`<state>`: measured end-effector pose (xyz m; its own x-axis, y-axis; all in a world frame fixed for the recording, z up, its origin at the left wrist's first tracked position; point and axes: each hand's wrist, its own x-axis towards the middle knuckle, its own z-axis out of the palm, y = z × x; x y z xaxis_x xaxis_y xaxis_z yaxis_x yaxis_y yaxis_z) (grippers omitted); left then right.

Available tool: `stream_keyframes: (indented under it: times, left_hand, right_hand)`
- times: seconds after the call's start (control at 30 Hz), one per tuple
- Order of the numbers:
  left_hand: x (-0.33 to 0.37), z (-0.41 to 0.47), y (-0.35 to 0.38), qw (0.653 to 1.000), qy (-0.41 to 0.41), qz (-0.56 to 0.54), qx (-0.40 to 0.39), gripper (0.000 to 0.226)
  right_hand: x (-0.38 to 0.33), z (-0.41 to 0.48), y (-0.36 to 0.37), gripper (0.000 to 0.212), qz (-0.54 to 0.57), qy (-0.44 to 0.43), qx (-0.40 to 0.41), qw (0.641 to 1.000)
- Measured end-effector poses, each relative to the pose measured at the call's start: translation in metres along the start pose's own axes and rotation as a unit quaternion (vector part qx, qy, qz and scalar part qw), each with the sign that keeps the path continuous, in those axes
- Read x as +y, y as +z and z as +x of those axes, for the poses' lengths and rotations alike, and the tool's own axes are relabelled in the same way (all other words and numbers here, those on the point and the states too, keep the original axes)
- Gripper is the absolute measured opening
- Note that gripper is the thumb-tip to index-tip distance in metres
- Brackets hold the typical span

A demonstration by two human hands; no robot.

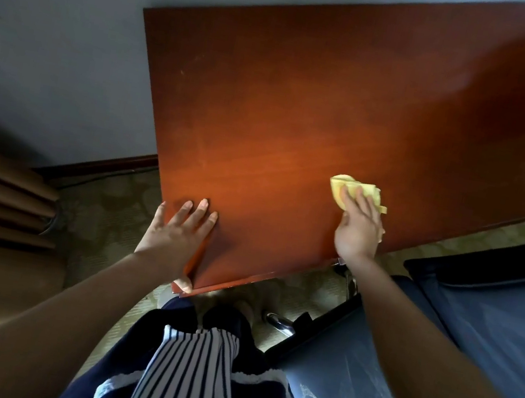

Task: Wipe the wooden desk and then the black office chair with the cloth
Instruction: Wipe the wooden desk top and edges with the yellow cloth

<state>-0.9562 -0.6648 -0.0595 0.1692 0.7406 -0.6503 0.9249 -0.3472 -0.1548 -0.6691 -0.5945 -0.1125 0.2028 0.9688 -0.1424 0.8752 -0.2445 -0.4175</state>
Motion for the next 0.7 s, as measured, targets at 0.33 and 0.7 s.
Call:
stream_keyframes:
  times: [0.33,0.7]
  left_hand:
    - [-0.002,-0.002,-0.001,1.0,0.006,0.0,0.002,0.133]
    - [0.0,0.001,0.003,1.0,-0.005,0.009,0.008,0.129]
  right_hand:
    - [-0.077,-0.111,0.05,0.065,0.029,-0.197,-0.071,0.977]
    - [0.011,-0.104,-0.001,0.073,-0.095,-0.249,-0.116,0.957]
